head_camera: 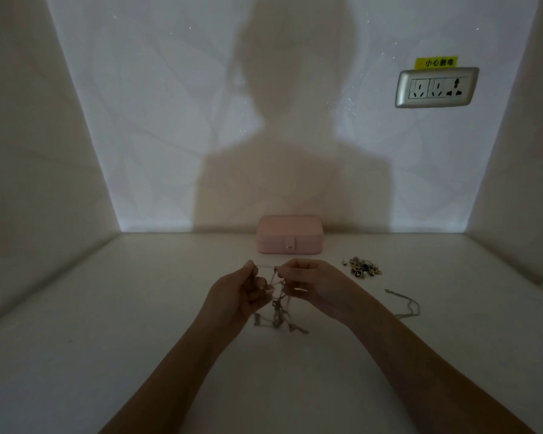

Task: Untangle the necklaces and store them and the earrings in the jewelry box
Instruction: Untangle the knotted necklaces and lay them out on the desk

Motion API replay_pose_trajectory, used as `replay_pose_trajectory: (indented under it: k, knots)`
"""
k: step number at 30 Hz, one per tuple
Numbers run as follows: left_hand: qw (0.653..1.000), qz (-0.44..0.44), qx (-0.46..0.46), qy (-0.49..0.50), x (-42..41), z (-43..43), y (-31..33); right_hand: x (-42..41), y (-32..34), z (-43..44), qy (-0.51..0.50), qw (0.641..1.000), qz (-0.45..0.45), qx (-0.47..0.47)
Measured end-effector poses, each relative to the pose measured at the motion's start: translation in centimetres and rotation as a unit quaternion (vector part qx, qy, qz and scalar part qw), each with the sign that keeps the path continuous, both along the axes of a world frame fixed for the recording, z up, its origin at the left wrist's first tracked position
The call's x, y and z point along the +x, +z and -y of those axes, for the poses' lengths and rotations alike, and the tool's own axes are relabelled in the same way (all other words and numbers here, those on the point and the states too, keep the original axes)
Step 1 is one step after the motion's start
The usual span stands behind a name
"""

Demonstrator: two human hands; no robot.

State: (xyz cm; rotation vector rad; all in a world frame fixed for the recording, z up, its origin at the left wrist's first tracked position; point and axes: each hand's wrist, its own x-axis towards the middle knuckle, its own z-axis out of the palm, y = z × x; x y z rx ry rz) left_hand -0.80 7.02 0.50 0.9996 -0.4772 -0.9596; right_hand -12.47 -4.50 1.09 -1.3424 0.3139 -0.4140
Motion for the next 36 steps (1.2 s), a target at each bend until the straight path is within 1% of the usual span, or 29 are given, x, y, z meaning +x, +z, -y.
replay_pose_trajectory:
  k: [1,2,3,5,6,7,9,12,17,20,22,24,25,27,29,31,32,34,36]
  knots:
    - [1.0,0.006,0.002,0.002,0.0,0.0,0.0,0.0,0.0,0.0,-0.012,1.0,0.0,-0.005]
    - [1.0,0.019,0.005,0.003,0.0,0.1,-0.1,0.0,-0.1,0.0,-0.028,0.999,-0.011,-0.033]
    - [0.999,0.04,0.011,0.002,-0.2,0.2,-0.2,0.1,-0.1,-0.2,-0.049,0.994,-0.034,-0.088]
    - [0.995,0.093,0.022,-0.007,-0.4,0.3,-0.6,0.2,-0.3,-0.8,-0.096,0.968,-0.081,-0.216]
    - [0.993,0.116,0.022,-0.013,-0.6,0.3,-0.8,0.3,-0.3,-1.0,-0.112,0.956,-0.089,-0.254]
    - [0.991,0.132,0.022,-0.016,-0.7,0.2,-0.8,0.4,-0.4,-1.2,-0.126,0.952,-0.086,-0.263]
    - [0.99,0.138,0.024,-0.012,-0.6,0.1,-0.5,0.6,-0.3,-0.9,-0.158,0.958,-0.076,-0.225]
    - [0.992,0.124,0.025,0.001,-0.2,-0.1,-0.1,0.6,-0.3,-0.1,-0.192,0.964,-0.091,-0.163]
    - [0.995,0.094,-0.006,0.024,0.3,0.2,-0.7,0.7,-0.7,0.2,-0.245,0.951,-0.11,-0.154]
    - [0.995,0.093,-0.001,0.038,0.2,0.4,-0.9,0.6,-0.4,0.2,-0.256,0.951,-0.134,-0.111]
    - [0.997,0.066,-0.023,0.019,0.0,0.5,-0.7,0.5,-0.4,0.3,-0.224,0.963,-0.142,-0.035]
    - [0.999,0.037,-0.02,-0.02,-0.4,0.2,-0.3,0.3,-0.5,0.5,-0.182,0.974,-0.114,0.07]
    - [0.999,0.035,-0.008,-0.041,-0.4,0.0,-0.1,0.2,-0.5,0.7,-0.172,0.975,-0.096,0.104]
    - [0.997,0.023,0.0,-0.079,-0.2,-0.4,0.0,0.1,-0.5,1.2,-0.181,0.974,-0.078,0.116]
    - [0.994,-0.011,-0.022,-0.102,0.4,-0.7,0.3,-0.1,-0.4,1.6,-0.203,0.971,-0.074,0.105]
    - [0.992,-0.041,-0.032,-0.119,1.1,-0.9,0.6,-0.3,-0.3,2.0,-0.204,0.97,-0.074,0.114]
    - [0.99,-0.044,-0.028,-0.132,1.4,-1.1,0.8,-0.4,-0.3,2.1,-0.198,0.969,-0.075,0.125]
    - [0.988,-0.024,-0.007,-0.153,1.9,-1.4,1.0,-0.5,-0.1,2.2,-0.188,0.969,-0.076,0.142]
    - [0.987,-0.007,0.01,-0.161,2.2,-1.7,1.2,-0.7,0.1,2.3,-0.185,0.969,-0.076,0.143]
